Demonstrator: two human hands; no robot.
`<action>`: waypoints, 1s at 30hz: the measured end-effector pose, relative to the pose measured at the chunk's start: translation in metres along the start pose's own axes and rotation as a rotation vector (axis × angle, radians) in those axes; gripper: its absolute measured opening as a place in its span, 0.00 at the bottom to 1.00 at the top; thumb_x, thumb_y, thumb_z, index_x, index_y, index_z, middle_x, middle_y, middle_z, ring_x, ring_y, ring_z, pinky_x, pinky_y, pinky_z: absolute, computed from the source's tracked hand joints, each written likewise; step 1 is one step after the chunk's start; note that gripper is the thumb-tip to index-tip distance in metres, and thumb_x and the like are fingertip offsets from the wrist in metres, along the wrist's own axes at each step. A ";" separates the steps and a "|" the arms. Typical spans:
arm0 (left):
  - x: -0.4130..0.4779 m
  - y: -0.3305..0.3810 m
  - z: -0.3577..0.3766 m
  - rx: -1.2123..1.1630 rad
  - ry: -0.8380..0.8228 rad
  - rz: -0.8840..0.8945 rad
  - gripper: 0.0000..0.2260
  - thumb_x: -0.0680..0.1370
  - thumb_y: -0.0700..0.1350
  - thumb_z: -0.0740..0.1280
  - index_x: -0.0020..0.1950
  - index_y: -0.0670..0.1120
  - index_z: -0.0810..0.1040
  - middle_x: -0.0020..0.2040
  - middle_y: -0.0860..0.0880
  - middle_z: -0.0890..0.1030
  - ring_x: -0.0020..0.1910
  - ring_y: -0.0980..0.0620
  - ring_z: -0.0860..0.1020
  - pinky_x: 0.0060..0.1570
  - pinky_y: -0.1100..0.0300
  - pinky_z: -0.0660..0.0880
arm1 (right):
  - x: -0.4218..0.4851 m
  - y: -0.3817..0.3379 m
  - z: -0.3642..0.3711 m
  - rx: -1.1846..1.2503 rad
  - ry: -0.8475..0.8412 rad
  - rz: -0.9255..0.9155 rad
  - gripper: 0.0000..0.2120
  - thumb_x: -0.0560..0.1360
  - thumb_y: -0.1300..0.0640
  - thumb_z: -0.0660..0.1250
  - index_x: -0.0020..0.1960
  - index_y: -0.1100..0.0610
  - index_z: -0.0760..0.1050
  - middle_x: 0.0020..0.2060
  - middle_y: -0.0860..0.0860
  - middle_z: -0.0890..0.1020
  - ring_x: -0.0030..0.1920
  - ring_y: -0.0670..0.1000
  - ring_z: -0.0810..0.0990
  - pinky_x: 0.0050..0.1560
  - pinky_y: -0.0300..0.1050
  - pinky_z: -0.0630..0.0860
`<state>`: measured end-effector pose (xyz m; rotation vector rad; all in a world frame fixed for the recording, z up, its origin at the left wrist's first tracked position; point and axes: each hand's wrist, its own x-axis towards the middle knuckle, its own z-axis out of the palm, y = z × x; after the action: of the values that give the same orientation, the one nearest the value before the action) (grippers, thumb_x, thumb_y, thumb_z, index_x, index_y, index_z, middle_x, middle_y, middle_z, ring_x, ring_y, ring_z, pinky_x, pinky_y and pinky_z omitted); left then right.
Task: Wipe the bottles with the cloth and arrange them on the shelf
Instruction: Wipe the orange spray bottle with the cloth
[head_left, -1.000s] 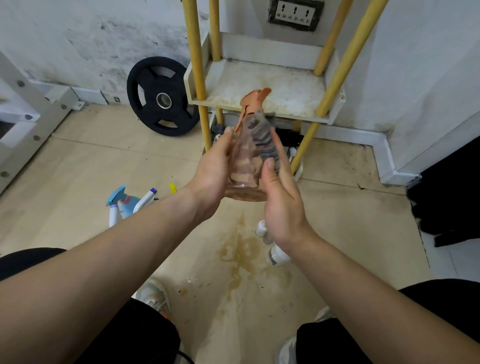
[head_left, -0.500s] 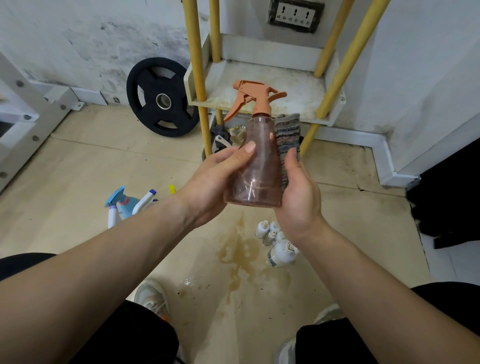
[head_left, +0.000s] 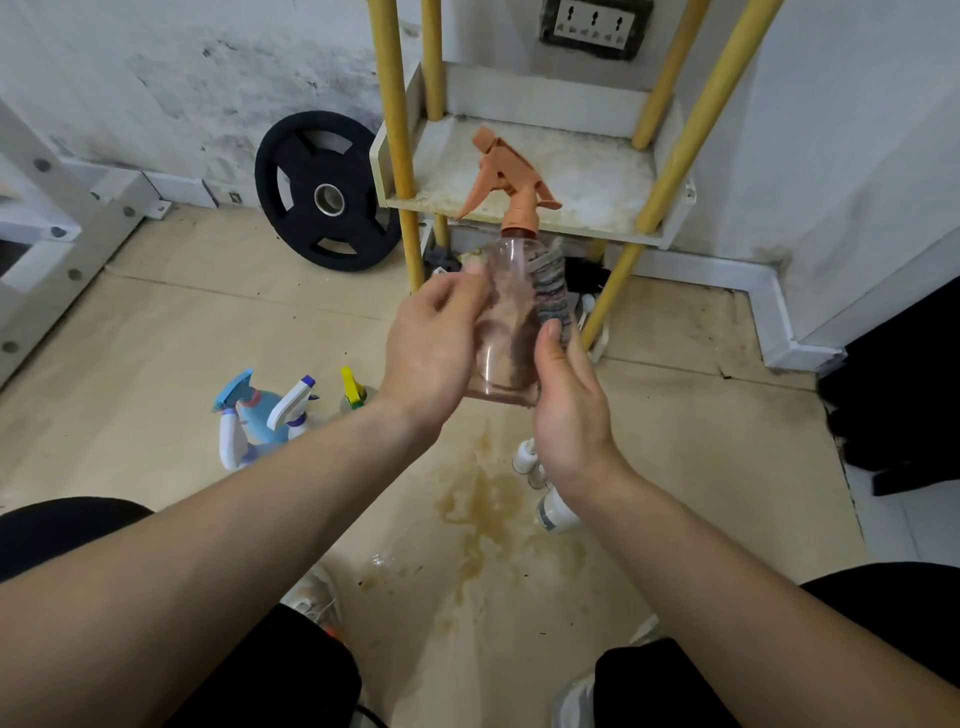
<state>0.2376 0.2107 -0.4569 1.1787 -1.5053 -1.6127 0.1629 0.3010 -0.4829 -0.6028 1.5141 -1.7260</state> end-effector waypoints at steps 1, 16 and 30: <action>0.002 0.001 -0.001 -0.042 0.000 -0.015 0.13 0.82 0.52 0.65 0.53 0.46 0.85 0.47 0.49 0.87 0.46 0.52 0.85 0.51 0.53 0.81 | 0.003 -0.003 -0.003 0.057 0.022 0.036 0.11 0.87 0.54 0.54 0.63 0.47 0.74 0.48 0.32 0.84 0.51 0.28 0.80 0.52 0.26 0.74; 0.004 0.007 -0.009 -0.458 -0.200 -0.262 0.20 0.84 0.48 0.61 0.72 0.38 0.73 0.66 0.36 0.79 0.65 0.37 0.78 0.69 0.38 0.71 | 0.009 -0.002 -0.004 0.084 -0.038 0.109 0.12 0.86 0.53 0.54 0.67 0.48 0.71 0.43 0.35 0.86 0.47 0.34 0.83 0.51 0.33 0.80; 0.000 -0.001 0.002 0.011 -0.041 -0.004 0.15 0.85 0.45 0.56 0.47 0.47 0.81 0.41 0.53 0.83 0.39 0.62 0.79 0.41 0.66 0.74 | -0.006 0.006 0.011 -0.387 -0.119 -0.177 0.22 0.82 0.43 0.50 0.74 0.30 0.55 0.82 0.39 0.53 0.75 0.27 0.48 0.72 0.27 0.49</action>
<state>0.2359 0.2120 -0.4577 1.1622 -1.5403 -1.6417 0.1767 0.2987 -0.4862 -1.0457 1.7654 -1.4988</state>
